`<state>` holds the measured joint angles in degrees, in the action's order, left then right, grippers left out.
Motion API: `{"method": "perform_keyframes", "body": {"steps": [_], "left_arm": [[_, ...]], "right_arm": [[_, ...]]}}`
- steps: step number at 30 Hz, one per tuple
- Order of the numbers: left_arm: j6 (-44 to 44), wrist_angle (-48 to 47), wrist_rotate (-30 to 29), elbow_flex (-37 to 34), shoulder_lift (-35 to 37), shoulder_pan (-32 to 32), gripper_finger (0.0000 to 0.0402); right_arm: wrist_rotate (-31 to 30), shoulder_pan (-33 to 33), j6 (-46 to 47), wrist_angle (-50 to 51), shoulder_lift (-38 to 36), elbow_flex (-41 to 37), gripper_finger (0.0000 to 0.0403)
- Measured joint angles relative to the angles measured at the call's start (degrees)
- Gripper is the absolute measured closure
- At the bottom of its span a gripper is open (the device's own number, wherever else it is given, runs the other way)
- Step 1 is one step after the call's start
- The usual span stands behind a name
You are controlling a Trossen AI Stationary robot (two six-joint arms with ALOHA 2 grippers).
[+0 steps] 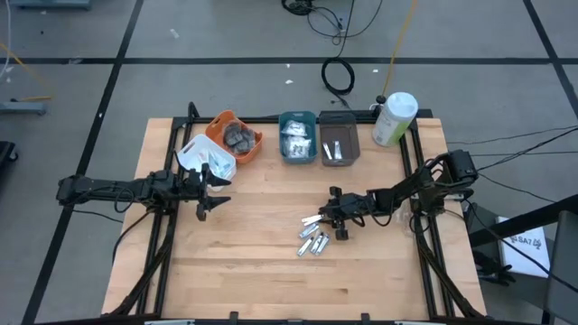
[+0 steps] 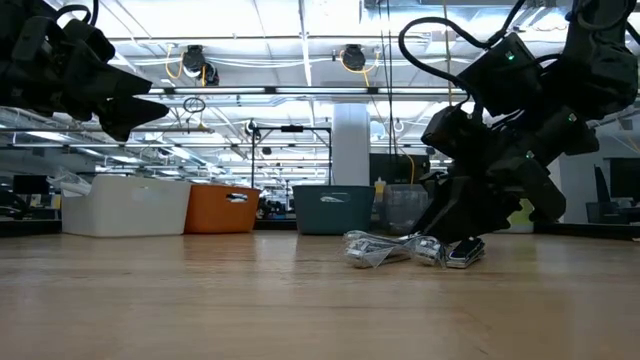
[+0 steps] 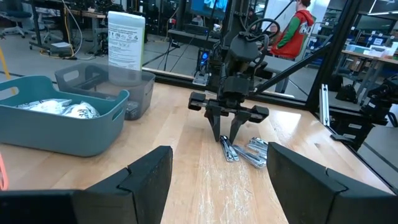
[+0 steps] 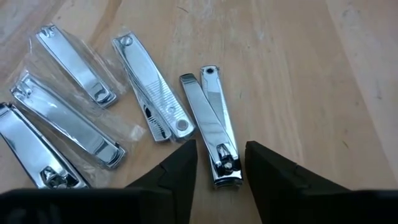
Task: Pick & Place Travel size toiletries
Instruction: Put the silver nail cutter into the black bin
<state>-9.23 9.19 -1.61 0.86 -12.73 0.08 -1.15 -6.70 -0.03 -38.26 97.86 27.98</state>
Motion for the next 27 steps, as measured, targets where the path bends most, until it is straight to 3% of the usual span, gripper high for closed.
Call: {"method": "perform_keyframes", "body": {"steps": [5,13,27], "left_arm": [[0.0,0.0,0.0,0.0,0.0,0.0,0.0146],[0.0,0.0,0.0,0.0,0.0,0.0,0.0147],[0.0,0.0,0.0,0.0,0.0,0.0,0.0146]], "right_arm": [[0.0,0.0,0.0,0.7,0.0,0.4,0.0292],[0.2,0.0,-0.1,0.7,0.0,0.4,0.0358],[-0.2,0.0,-1.3,-2.7,-0.7,0.4,0.0357]]}}
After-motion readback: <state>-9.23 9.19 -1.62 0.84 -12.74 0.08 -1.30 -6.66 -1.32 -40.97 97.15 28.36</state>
